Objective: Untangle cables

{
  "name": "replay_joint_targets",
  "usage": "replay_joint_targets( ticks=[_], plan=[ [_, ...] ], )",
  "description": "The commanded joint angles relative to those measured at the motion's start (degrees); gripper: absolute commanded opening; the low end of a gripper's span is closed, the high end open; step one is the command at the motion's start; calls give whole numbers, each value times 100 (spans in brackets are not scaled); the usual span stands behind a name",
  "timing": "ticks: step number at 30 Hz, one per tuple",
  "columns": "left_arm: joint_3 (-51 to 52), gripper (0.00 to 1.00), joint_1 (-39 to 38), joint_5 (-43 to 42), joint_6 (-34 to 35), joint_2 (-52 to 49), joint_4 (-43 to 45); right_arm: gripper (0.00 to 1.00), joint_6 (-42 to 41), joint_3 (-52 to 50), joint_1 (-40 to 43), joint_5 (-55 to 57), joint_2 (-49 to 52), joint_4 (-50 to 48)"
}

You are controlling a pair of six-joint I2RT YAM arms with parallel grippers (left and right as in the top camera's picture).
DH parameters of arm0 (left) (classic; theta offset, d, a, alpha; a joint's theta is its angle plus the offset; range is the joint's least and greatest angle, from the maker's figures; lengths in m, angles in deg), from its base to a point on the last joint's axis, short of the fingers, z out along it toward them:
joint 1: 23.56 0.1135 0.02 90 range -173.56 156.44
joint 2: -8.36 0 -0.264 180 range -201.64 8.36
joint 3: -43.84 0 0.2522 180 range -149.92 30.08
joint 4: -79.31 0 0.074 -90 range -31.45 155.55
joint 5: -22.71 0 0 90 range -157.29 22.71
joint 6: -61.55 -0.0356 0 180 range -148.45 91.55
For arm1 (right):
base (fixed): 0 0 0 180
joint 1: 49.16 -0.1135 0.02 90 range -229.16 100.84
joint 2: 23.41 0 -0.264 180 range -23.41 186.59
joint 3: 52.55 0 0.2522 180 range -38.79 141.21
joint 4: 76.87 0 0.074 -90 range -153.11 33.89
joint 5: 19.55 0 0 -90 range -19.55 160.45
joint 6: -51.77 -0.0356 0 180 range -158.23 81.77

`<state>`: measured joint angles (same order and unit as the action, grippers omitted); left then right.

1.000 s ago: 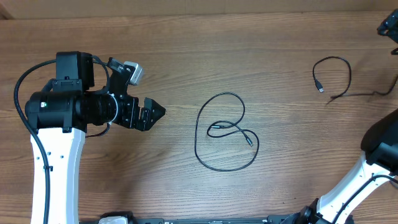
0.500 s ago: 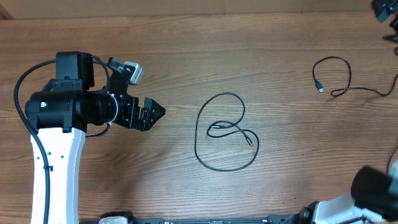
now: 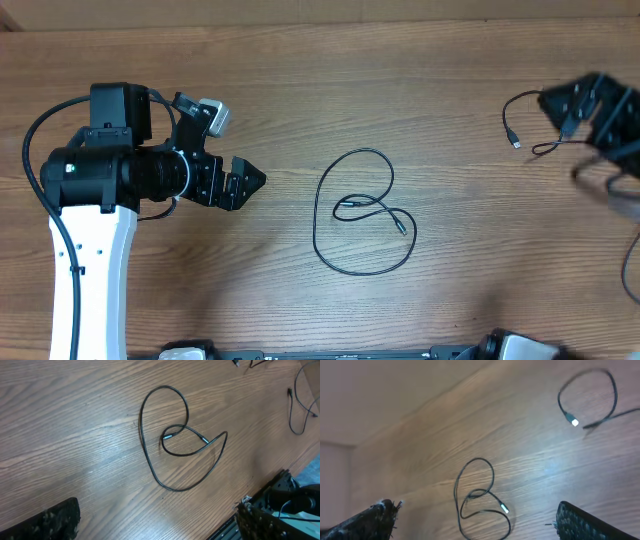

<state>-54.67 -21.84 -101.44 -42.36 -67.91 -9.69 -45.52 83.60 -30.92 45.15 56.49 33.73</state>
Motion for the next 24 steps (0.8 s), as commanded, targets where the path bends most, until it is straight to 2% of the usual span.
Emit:
replay_joint_targets(
  ticks=[1, 6, 9, 13, 24],
  plan=[
    [-85, 100, 17, 15, -109, 63, 9, 100, 223, -367, -105, -28, -870, 22],
    [-85, 99, 17, 15, -109, 63, 9, 100, 227, -894, -105, 61, -1923, 22],
    [-85, 100, 17, 15, -109, 63, 9, 100, 227, -1165, -105, 560, -2549, 22],
    [-85, 100, 17, 15, -109, 63, 9, 100, 225, -1202, -103, 726, -3056, 20],
    [-85, 99, 17, 15, -109, 63, 9, 100, 225, -1213, -103, 726, -3211, 20]
  ],
)
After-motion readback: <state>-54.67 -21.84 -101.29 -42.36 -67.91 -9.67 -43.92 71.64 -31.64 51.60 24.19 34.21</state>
